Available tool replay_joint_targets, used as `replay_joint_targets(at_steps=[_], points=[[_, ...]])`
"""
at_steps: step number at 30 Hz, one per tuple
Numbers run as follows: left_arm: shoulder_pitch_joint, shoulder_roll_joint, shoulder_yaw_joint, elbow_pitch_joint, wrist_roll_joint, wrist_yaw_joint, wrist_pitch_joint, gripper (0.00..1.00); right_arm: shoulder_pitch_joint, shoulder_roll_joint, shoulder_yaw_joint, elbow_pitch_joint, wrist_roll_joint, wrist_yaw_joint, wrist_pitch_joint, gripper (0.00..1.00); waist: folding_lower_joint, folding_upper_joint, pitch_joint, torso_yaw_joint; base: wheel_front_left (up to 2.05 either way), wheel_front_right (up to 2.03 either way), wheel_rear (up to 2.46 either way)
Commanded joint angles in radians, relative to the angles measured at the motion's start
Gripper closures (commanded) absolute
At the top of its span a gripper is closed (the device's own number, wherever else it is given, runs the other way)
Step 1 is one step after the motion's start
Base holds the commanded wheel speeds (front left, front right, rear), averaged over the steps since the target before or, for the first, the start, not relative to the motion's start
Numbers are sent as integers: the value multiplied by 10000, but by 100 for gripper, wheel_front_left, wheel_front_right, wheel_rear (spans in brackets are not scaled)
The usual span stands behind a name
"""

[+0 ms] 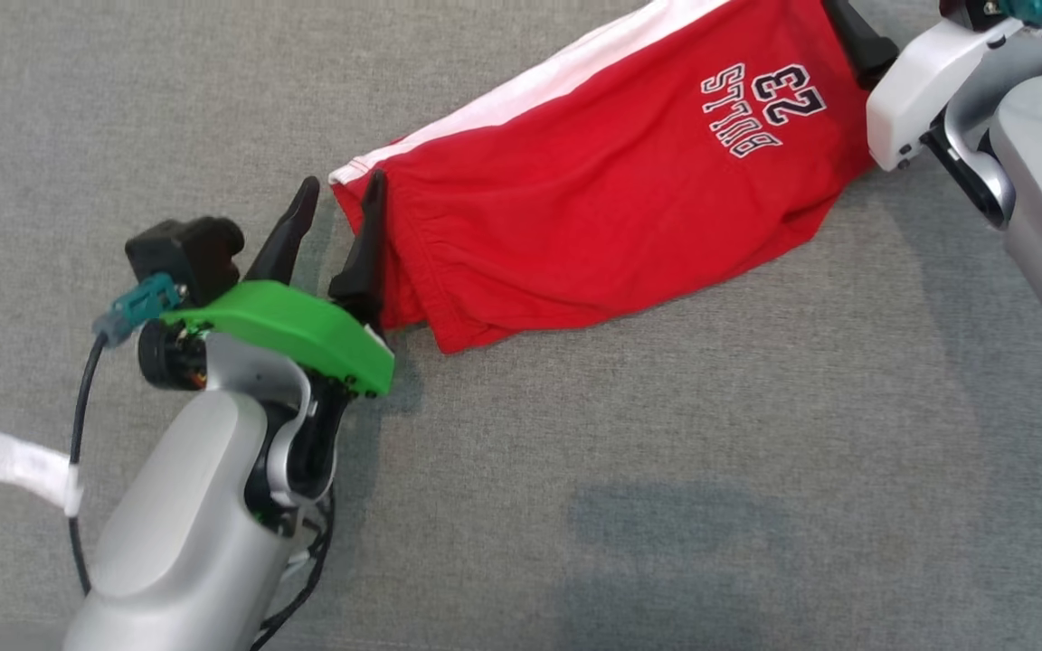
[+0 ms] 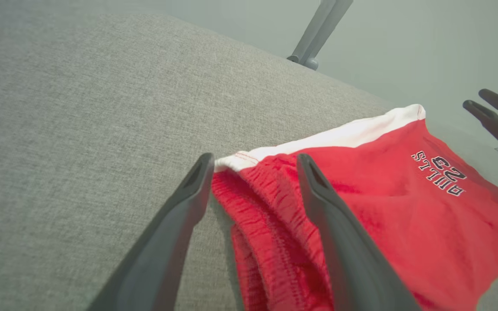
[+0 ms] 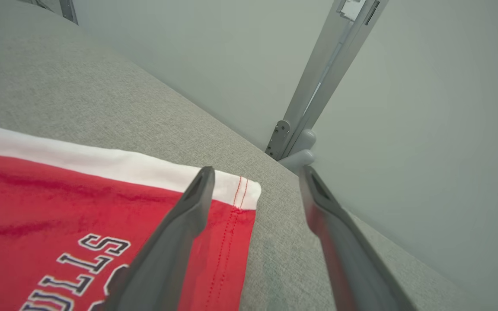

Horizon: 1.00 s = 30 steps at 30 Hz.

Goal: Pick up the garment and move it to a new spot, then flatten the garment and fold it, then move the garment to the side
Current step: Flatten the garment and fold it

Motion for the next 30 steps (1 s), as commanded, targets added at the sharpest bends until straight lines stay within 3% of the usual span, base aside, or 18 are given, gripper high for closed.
replay_joint_targets(at_steps=[1,9,15,21,30], points=[[139,165,33,-45,88,56,-75,0,203,-36,-30,-43,5,-12,-43,0,0,0,-278,-203,0,0,0],[1544,1120,-759,-1147,1750,499,-1090,0,2296,-331,-2068,-1513,-216,-12,-75,0,0,0,-1209,-400,0,0,0],[2322,1431,-1177,-1369,2527,496,-1884,0,3685,-299,-2639,-1734,-390,-12,199,0,0,0,-1571,-283,0,0,0],[2746,1138,-1186,-1298,2952,367,-2245,0,3928,-225,-2906,-1865,-346,-12,1128,0,0,0,-1543,134,0,0,0],[3198,278,-395,-1235,3651,-336,-2301,0,3549,-318,-3568,-1180,-307,-12,2675,0,0,0,-1229,1020,0,0,0]])
